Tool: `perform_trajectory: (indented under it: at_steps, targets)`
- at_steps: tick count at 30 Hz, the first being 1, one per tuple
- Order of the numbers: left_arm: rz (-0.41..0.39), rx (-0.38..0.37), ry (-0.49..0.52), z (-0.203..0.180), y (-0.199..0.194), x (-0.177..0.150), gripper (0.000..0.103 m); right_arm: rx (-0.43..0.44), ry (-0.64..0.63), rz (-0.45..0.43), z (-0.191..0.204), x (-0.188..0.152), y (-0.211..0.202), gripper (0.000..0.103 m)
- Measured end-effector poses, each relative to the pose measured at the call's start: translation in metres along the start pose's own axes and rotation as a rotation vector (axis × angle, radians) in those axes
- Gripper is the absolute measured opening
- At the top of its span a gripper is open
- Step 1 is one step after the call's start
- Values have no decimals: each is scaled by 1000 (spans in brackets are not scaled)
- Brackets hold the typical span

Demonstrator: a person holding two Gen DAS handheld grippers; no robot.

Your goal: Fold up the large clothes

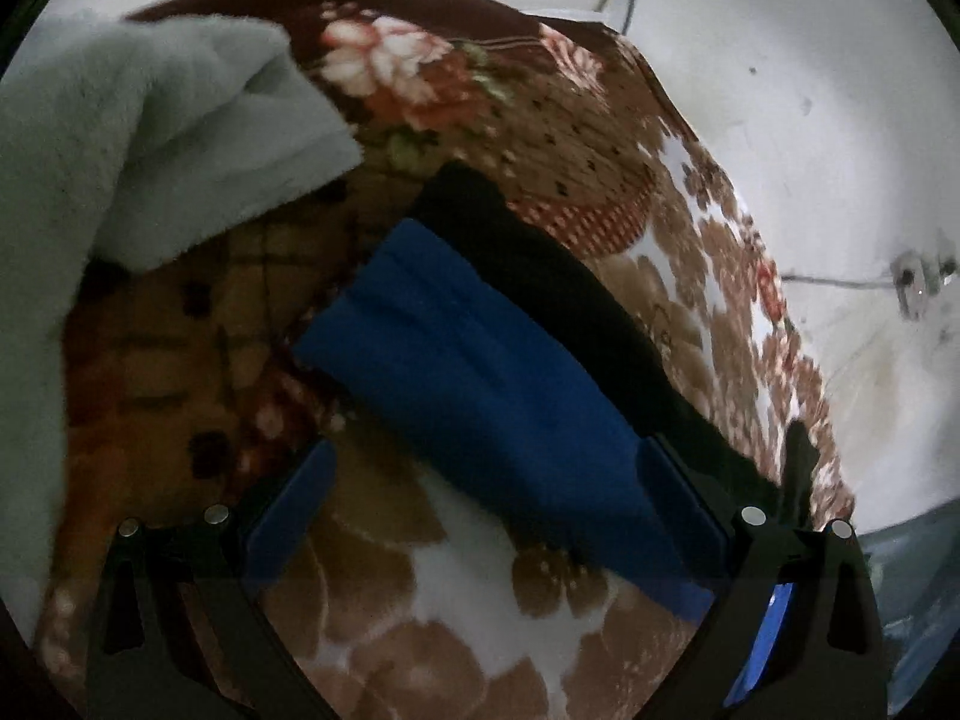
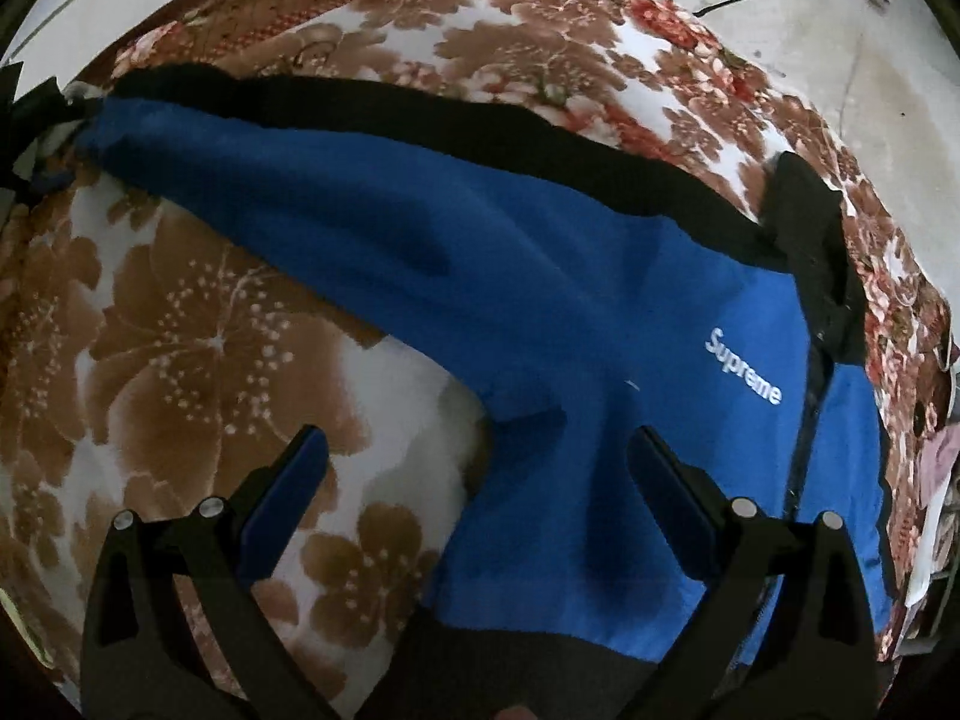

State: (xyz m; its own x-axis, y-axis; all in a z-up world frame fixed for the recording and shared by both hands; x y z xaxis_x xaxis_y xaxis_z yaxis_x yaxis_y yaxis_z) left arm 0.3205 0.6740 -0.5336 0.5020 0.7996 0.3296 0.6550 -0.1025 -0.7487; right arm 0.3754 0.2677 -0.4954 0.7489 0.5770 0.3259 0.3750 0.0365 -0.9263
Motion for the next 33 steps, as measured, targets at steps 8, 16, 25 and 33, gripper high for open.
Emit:
perform_trajectory:
  at_steps: [8,16,25,33]
  targets:
    - [-51,-33,-27,-2,26,32,96,20,-9,-30,11,3,25,98]
    - [-69,-72,39,-47,11,38,10,39,-52,-56,34,8,44,98]
    - [-115,-229,237,-181,-45,22,10,87,41,-27,27,13,61,98]
    - [-145,-332,369,-314,-79,3,10,157,83,-25,23,10,79,99]
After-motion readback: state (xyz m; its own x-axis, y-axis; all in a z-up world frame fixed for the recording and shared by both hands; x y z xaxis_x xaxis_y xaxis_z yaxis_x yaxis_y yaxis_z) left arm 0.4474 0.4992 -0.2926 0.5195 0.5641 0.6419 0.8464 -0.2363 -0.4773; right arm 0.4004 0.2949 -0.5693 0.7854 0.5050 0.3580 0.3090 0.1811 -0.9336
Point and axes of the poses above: each gripper's, at about its wrist camera, not at the fingertips, and y roughly the way its jaws point, z to its left, x to its top, the point moved 6 cm from there along y, roughly the way its jaws point, and after that the axes turned 1 degree about x, right-handed, at the moved point
